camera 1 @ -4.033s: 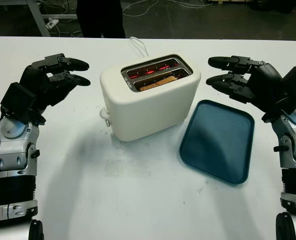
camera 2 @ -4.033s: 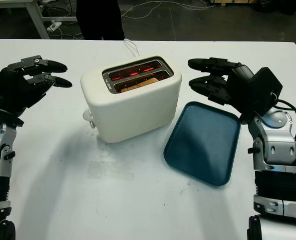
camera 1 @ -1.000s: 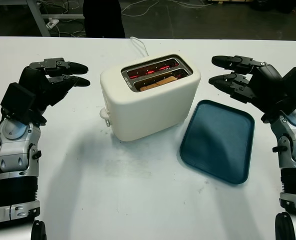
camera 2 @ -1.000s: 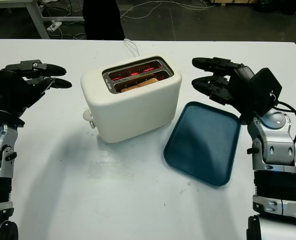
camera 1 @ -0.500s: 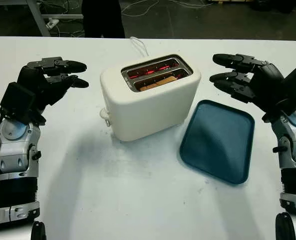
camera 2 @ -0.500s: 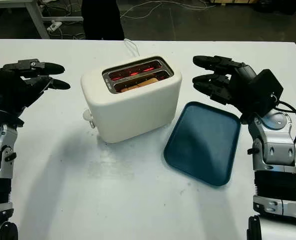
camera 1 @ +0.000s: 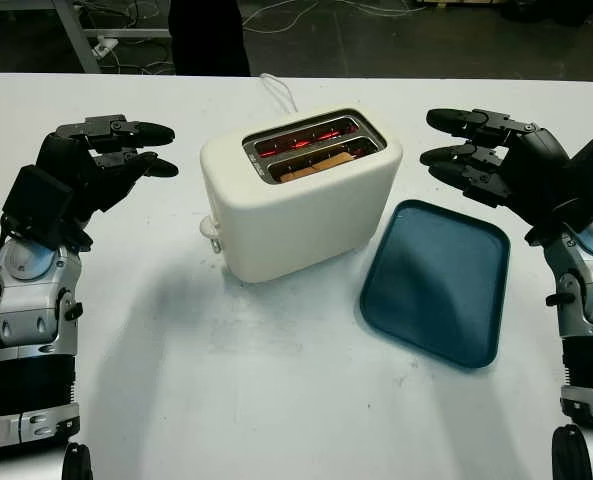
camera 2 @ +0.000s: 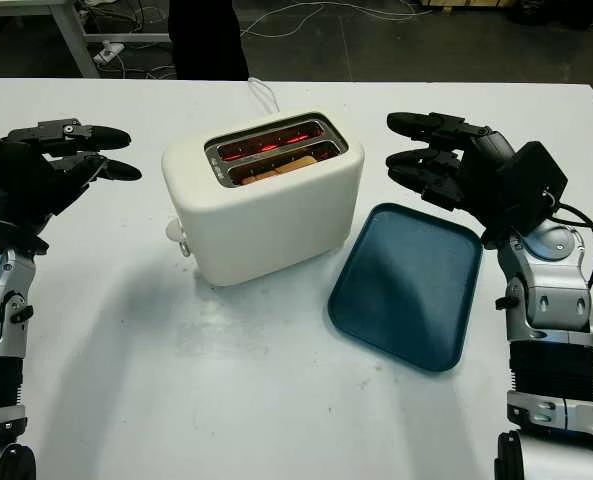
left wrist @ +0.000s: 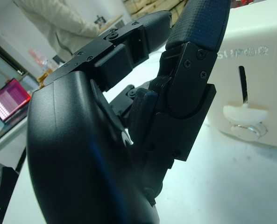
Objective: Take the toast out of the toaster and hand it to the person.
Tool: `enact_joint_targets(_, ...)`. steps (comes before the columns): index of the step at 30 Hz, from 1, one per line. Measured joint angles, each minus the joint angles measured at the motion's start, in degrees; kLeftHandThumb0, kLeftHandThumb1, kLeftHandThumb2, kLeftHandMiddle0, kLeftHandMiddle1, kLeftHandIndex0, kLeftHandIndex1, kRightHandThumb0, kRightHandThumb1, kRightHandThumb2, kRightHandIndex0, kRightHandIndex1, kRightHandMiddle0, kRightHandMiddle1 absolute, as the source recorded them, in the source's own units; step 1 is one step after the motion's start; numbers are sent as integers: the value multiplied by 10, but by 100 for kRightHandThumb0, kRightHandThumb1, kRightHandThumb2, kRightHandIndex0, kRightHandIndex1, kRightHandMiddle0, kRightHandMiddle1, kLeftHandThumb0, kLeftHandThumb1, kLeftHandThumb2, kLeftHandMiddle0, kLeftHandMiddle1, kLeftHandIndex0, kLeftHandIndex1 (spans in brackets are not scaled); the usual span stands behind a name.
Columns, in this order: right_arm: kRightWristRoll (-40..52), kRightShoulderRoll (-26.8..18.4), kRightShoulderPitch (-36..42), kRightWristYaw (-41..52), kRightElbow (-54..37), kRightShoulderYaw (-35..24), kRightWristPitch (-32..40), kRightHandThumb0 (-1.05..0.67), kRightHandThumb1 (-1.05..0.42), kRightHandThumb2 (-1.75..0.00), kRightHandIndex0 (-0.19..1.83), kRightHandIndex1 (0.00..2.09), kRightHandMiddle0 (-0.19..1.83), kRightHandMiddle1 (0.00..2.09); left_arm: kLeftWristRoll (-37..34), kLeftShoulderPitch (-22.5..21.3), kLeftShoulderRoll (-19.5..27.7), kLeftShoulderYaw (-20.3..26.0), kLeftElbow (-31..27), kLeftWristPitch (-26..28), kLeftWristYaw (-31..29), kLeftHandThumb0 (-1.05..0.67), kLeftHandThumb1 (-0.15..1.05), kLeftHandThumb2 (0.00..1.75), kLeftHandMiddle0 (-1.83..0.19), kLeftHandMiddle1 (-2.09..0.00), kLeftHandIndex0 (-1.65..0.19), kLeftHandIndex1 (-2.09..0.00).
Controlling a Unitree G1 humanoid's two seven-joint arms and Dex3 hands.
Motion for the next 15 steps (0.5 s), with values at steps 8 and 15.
enact_joint_targets(8, 1, 0, 0, -5, -21, 0, 21, -13, -92, -8, 39, 79, 67, 1, 0, 0, 0, 0, 0, -1, 0, -105, 89, 0, -93, -67, -93, -47)
enact_joint_targets(15, 3, 0, 0, -5, -14, 0, 21, -12, -92, -6, 40, 80, 68, 2, 0, 1, 0, 0, -2, 5, 0, -105, 88, 0, -93, -68, -91, -52)
